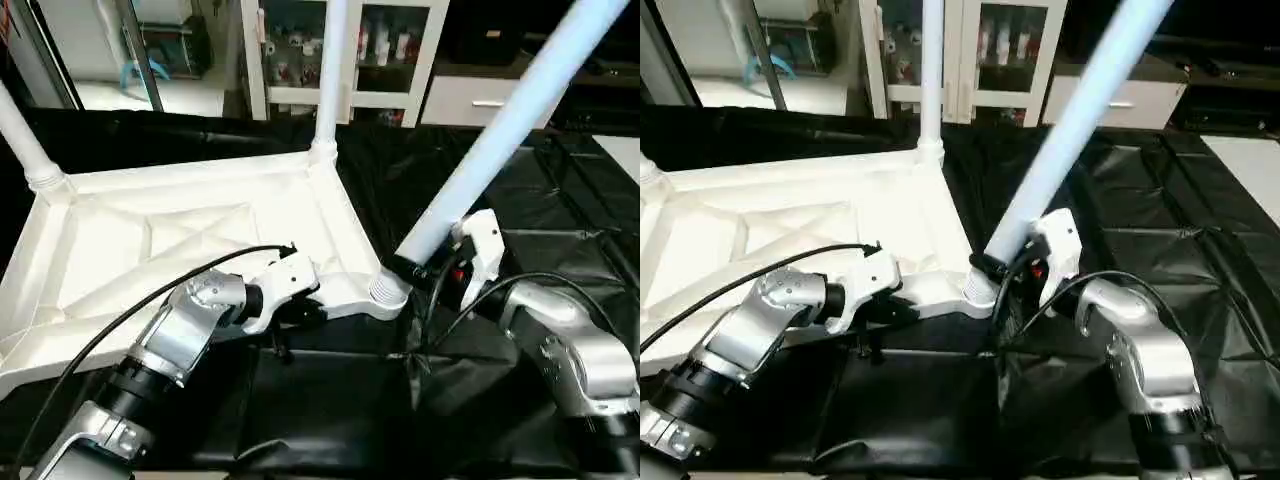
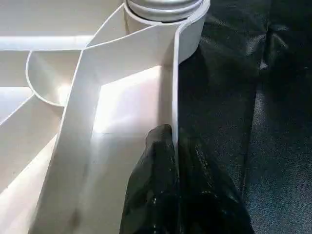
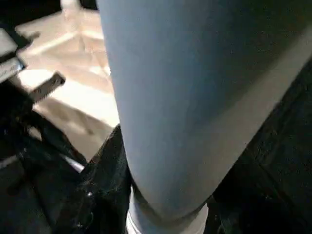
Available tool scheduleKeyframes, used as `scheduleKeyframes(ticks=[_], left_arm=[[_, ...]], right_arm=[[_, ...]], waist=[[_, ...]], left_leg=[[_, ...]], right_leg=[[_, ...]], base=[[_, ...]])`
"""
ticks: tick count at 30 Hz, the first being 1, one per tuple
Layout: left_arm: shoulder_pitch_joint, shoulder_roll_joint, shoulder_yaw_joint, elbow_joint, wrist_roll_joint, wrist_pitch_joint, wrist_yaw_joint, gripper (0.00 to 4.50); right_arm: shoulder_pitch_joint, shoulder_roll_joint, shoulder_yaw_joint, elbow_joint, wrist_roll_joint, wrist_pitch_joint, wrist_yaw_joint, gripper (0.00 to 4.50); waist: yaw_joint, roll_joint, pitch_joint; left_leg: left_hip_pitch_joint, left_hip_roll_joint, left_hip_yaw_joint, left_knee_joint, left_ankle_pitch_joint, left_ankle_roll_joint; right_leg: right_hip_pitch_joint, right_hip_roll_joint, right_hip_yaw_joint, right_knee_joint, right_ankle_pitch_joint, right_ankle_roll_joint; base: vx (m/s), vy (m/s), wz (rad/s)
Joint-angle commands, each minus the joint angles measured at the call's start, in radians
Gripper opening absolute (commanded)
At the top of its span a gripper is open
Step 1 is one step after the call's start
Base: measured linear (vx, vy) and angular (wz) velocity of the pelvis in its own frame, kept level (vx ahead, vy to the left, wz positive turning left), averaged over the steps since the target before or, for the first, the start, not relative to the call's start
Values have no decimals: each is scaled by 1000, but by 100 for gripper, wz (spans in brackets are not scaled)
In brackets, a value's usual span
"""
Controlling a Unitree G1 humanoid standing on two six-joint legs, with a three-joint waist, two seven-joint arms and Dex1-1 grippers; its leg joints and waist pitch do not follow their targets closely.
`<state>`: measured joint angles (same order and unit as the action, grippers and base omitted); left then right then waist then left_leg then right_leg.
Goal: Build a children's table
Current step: Insert table leg to table base
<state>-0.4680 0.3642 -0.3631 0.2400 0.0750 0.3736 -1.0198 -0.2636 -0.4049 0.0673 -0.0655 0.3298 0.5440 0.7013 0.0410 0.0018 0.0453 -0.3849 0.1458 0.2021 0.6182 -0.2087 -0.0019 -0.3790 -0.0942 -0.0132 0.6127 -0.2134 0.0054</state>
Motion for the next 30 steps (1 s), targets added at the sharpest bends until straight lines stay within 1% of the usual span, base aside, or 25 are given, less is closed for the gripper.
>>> scheduleKeyframes(ticks=[1, 2, 4, 6, 7, 8, 9, 10, 11, 12, 13, 14, 15, 16, 17, 19, 20, 23, 25, 26, 27, 28, 29, 30], left_arm=[[-10, -12, 22, 18, -19, -17, 42, 0], [-10, -12, 22, 18, -19, -18, 42, 0], [-10, -11, 22, 20, -19, -20, 40, 0], [-10, -10, 22, 20, -18, -22, 39, 0], [-9, -9, 22, 21, -17, -24, 38, 0], [-9, -6, 23, 23, -16, -29, 39, 0], [-9, -6, 23, 23, -16, -29, 39, 0], [-8, -5, 25, 23, -16, -31, 39, 0], [-7, -5, 25, 23, -15, -33, 40, 0], [-7, -5, 25, 22, -15, -34, 41, 0], [-6, -5, 25, 22, -15, -34, 41, 0], [-5, -5, 25, 21, -15, -34, 42, 0], [-3, -5, 25, 19, -13, -37, 46, 0], [-3, -4, 25, 18, -13, -37, 46, 0], [-1, -3, 26, 17, -12, -37, 48, 0], [2, 0, 30, 14, -13, -34, 52, 0], [3, 1, 32, 15, -13, -34, 55, 0], [6, 3, 36, 19, -11, -36, 64, 0], [7, 4, 37, 21, -11, -37, 67, 0], [10, 3, 44, 21, -10, -33, 80, 0], [10, 3, 44, 21, -10, -33, 80, 0], [14, -5, 57, 18, -4, -15, 112, 0], [14, -6, 57, 18, -4, -15, 113, 0], [14, -22, 65, 13, 0, 9, 142, 0]], right_arm=[[46, -14, 84, 32, -13, 88, 33, 184], [37, -21, 95, 41, -17, 100, 38, 184], [21, -33, 115, 60, -27, 116, 54, 184], [11, -37, 122, 69, -30, 125, 64, 184], [-9, -43, 133, 88, -33, 136, 79, 184], [-37, -36, 135, 122, -42, 129, 81, 184], [-39, -36, 135, 125, -42, 129, 81, 184], [-66, -16, 122, 163, -42, 123, 68, 184], [-86, 1, 110, 194, -39, 121, 56, 184], [-94, 8, 105, 209, -37, 121, 50, 184], [-99, 13, 104, 221, -38, 116, 48, 184], [-100, 13, 112, 235, -50, 103, 48, 184], [-90, 6, 134, 241, -69, 83, 54, 184], [-88, 5, 137, 239, -70, 82, 55, 184], [-70, 3, 144, 221, -66, 80, 60, 184], [-50, 2, 146, 197, -58, 83, 64, 184], [-40, 1, 148, 188, -57, 82, 64, 184], [-26, 3, 146, 184, -59, 79, 65, 184], [-23, 5, 145, 186, -61, 76, 67, 184], [-20, 15, 140, 196, -70, 59, 52, 184], [-20, 15, 140, 196, -70, 59, 52, 184], [-36, 52, 112, 238, -94, 25, -19, 184], [-37, 53, 110, 240, -95, 24, -22, 184], [-66, 88, 81, 290, -110, 0, -92, 184]], waist=[[-7, -10, -49], [-7, -10, -49], [-7, -10, -50], [-8, -10, -49], [-8, -9, -49], [-8, -12, -48], [-10, -11, -49], [-12, -12, -49], [-15, -10, -46], [-17, -10, -46], [-18, -10, -45], [-19, -10, -44], [-19, -14, -43], [-20, -13, -44], [-21, -14, -44], [-19, -15, -46], [-19, -17, -47], [-17, -17, -48], [-16, -19, -49], [-15, -14, -50], [-15, -15, -49], [-16, -11, -49], [-18, -12, -50], [-19, -7, -49]], left_leg=[[34, 83, -39, -101, -231, -27], [32, 82, -40, -101, -231, -26], [32, 82, -40, -101, -222, -24], [32, 82, -40, -100, -217, -22], [32, 82, -40, -100, -222, -21], [31, 82, -40, -101, -232, -21], [32, 82, -41, -100, -234, -23], [30, 82, -41, -101, -236, -25], [29, 81, -41, -101, -251, -28], [28, 81, -42, -103, -260, -32], [29, 82, -44, -105, -283, -43], [33, 83, -45, -107, -309, -56], [33, 83, -45, -108, -323, -62], [34, 83, -48, -110, -340, -71], [33, 84, -50, -112, -351, -78], [38, 84, -49, -113, -366, -87], [37, 83, -48, -112, -363, -86], [34, 83, -46, -112, -333, -73], [33, 82, -44, -110, -310, -57], [33, 82, -43, -110, -307, -56], [32, 82, -44, -111, -308, -56], [31, 82, -45, -113, -313, -59], [31, 81, -44, -112, -320, -61], [33, 81, -46, -114, -336, -72]], right_leg=[[9, -55, 30, -76, -198, -186], [10, -55, 30, -76, -199, -187], [11, -56, 30, -75, -190, -188], [11, -55, 30, -75, -180, -191], [11, -55, 29, -74, -183, -194], [11, -57, 30, -77, -196, -194], [10, -57, 29, -75, -200, -197], [11, -57, 29, -75, -207, -198], [6, -58, 31, -78, -224, -200], [8, -57, 30, -78, -237, -197], [7, -57, 30, -81, -264, -187], [2, -56, 30, -83, -289, -178], [1, -56, 29, -85, -304, -173], [1, -57, 30, -86, -320, -162], [0, -56, 29, -87, -324, -152], [-5, -55, 31, -87, -309, -148], [-4, -55, 31, -87, -291, -150], [0, -56, 32, -84, -246, -157], [3, -58, 33, -85, -237, -163], [2, -57, 33, -87, -238, -164], [2, -57, 33, -87, -241, -163], [3, -57, 32, -87, -249, -162], [-1, -57, 33, -87, -257, -163], [-3, -57, 32, -89, -285, -161]], base=[[0, 0, 0], [0, 0, 0], [0, 0, 0], [0, 0, 0], [0, 0, 0], [0, 0, 0], [0, 0, 0], [0, 0, 0], [0, 0, 0], [0, 0, 0], [0, 0, 0], [0, 0, 0], [0, 0, 0], [0, 0, 0], [0, 0, 0], [0, 0, 0], [0, 0, 0], [0, 0, 0], [0, 0, 0], [0, 0, 0], [0, 0, 0], [0, 0, 0], [0, 0, 0], [0, 0, 0]])
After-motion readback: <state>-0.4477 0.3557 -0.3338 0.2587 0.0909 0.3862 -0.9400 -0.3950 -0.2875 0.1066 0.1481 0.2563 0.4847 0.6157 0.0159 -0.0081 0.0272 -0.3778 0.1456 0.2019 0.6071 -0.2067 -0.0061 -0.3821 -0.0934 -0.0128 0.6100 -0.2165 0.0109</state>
